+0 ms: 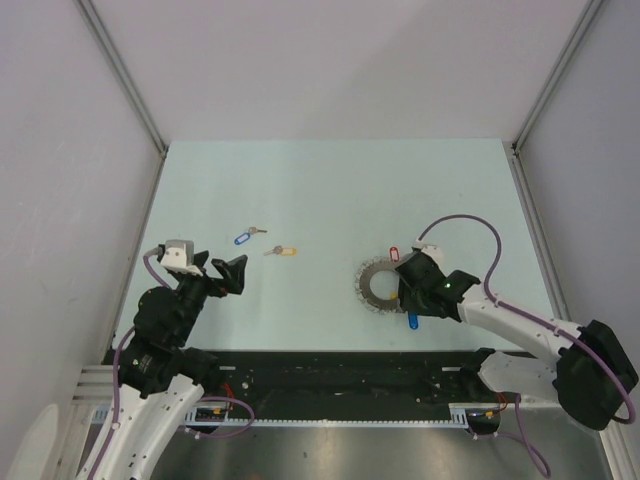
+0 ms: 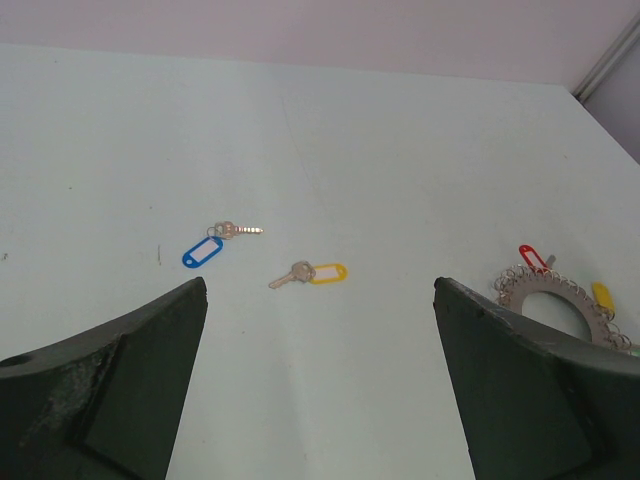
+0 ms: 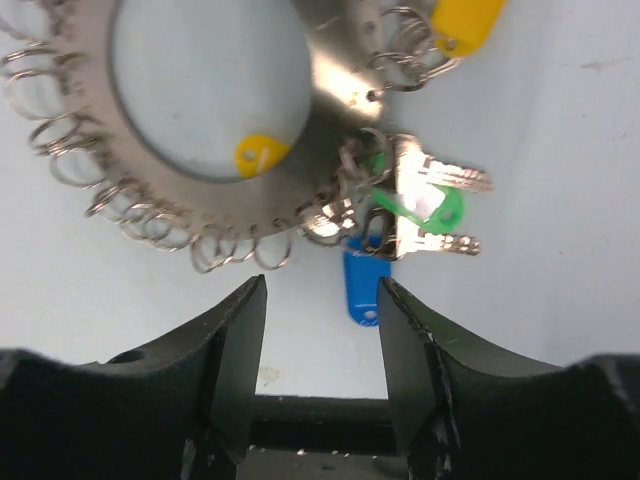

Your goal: Put the keys on the keyring

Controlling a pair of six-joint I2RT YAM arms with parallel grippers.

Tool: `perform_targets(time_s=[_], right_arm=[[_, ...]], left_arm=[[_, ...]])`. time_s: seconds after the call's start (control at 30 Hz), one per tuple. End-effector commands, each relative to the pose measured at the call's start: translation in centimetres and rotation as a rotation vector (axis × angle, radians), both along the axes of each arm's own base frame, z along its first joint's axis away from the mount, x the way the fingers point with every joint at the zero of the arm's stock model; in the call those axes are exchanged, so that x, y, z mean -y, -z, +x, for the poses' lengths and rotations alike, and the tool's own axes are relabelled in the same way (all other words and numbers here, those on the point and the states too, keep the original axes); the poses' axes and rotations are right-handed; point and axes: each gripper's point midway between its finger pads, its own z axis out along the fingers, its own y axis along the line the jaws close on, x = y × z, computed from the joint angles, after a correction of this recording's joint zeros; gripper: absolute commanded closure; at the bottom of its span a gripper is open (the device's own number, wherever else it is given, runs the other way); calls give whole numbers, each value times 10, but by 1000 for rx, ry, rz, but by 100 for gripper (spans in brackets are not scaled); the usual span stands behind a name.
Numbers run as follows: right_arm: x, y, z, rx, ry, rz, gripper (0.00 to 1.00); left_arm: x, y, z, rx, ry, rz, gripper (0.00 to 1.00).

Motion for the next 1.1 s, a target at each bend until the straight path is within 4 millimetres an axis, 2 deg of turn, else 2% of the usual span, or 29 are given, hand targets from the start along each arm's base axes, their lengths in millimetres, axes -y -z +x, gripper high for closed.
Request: perform_targets(time_s=[0.0, 0.1, 0.23, 0.4, 0.67, 1.0, 1.07], right_arm=[[-27, -23, 12, 135, -79, 65, 48], [-56, -30, 12, 183, -180, 92, 51], [-74, -25, 16, 180, -225, 54, 56], [-74, -16, 21, 155, -141, 27, 66], [-61, -1, 16, 86, -45, -5, 68], [-70, 6, 17, 61, -71, 22, 75], [-78, 4, 17, 69, -107, 47, 75]], left_arm=[[0, -22, -3, 55, 16, 5, 0], [1, -20, -3, 51, 17, 7, 0], [0, -22, -3, 56, 17, 3, 0], [0, -22, -4, 56, 17, 3, 0], [1, -22, -4, 59, 20, 4, 0], [0, -22, -4, 59, 16, 4, 0], [0, -22, -4, 59, 19, 2, 0]])
